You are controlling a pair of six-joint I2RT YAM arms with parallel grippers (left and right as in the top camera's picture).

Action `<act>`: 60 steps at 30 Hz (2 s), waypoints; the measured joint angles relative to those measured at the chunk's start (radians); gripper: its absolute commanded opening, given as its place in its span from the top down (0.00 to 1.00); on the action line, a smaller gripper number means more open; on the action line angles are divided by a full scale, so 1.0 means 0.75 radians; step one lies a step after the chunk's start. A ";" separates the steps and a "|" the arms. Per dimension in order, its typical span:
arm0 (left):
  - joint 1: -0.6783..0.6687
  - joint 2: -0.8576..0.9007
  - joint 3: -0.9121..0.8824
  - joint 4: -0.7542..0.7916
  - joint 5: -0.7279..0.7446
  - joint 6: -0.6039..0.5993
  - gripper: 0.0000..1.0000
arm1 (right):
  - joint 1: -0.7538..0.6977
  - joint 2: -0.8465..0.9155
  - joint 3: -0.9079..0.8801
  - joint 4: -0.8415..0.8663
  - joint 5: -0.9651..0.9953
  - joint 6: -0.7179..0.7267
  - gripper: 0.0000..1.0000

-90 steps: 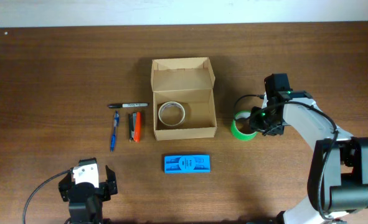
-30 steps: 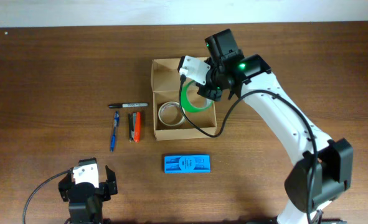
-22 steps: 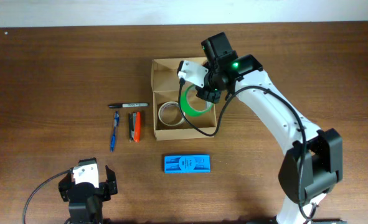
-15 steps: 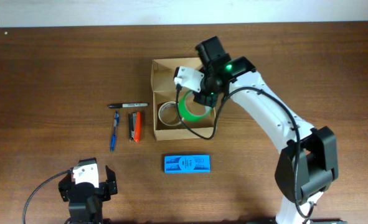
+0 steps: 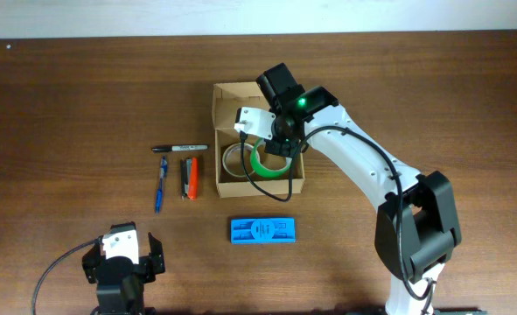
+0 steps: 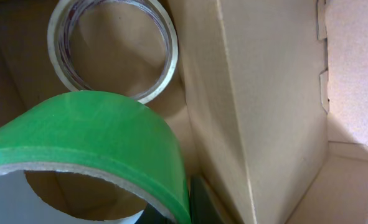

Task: Pack container
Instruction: 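Grasp the green tape roll rim and lower it into the box, then release the green tape and grasp the blue whiteboard duster with right gripper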

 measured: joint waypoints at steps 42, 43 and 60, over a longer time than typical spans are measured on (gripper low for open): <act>0.000 0.000 0.000 0.000 0.000 0.000 0.01 | 0.001 0.100 0.006 -0.009 0.013 -0.008 0.40; 0.000 -0.001 0.000 0.000 0.000 0.000 0.00 | 0.000 0.100 0.006 -0.009 0.014 -0.013 0.40; 0.000 0.000 0.000 0.000 0.000 0.000 0.00 | 0.134 0.024 0.381 -0.182 0.018 0.055 0.34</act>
